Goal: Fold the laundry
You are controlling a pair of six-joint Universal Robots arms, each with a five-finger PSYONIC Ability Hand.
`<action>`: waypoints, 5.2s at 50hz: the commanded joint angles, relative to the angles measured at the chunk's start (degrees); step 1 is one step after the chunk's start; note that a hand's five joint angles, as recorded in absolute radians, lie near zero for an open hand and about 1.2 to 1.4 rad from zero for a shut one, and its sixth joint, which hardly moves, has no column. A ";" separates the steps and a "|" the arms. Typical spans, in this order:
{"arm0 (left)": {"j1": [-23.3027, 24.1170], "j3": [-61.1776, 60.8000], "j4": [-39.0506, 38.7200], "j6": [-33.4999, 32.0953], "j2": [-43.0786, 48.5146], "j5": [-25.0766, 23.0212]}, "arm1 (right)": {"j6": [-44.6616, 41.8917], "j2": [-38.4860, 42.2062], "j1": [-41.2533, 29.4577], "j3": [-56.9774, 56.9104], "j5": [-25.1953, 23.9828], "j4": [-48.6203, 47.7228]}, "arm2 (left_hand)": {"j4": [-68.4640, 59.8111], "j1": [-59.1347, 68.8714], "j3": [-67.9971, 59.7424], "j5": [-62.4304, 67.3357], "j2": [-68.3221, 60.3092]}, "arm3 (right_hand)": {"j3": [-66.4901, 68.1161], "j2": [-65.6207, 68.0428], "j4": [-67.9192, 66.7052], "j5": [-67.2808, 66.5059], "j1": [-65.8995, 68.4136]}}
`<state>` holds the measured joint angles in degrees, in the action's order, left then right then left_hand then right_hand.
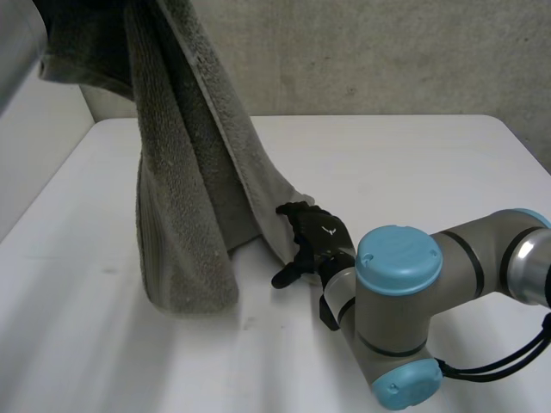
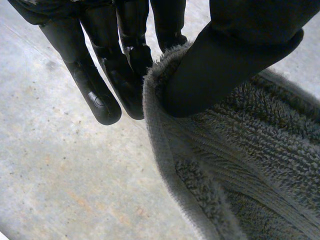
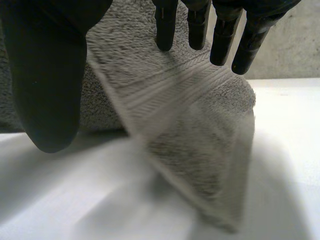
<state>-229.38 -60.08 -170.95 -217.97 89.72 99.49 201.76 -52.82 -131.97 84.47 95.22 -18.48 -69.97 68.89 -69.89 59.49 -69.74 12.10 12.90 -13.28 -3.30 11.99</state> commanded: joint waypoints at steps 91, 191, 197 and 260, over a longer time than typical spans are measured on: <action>-23.48 -28.60 -18.54 7.29 12.58 5.63 | -35.03 -18.46 10.08 17.83 -16.82 16.99 | -10.03 11.11 -10.11 10.51 -10.26 | 20.88 20.08 -19.69 -19.68 20.99; -17.95 -35.99 -6.24 10.02 10.12 2.82 | -41.97 -13.45 24.40 7.02 -20.60 24.02 | -10.03 11.11 -10.11 10.51 -10.26 | 67.90 67.10 -66.71 -66.70 68.01; -18.04 -31.86 -6.33 9.31 15.57 1.85 | -53.05 -12.22 23.87 1.40 -18.31 22.96 | -10.03 11.11 -10.11 10.51 -10.26 | 67.90 67.10 -66.72 -66.70 68.01; -22.96 -38.18 -30.50 13.88 25.33 -7.29 | -24.05 -6.77 33.01 5.53 -19.46 12.06 | -10.03 11.11 -10.11 10.51 -10.26 | 27.09 26.28 -25.90 -25.89 27.19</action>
<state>-252.42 -97.78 -201.46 -204.26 115.81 92.24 175.13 -60.84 -99.08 89.87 75.97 -6.32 -69.96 69.12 -69.89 59.49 -69.78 35.95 36.86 -35.74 -25.74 31.94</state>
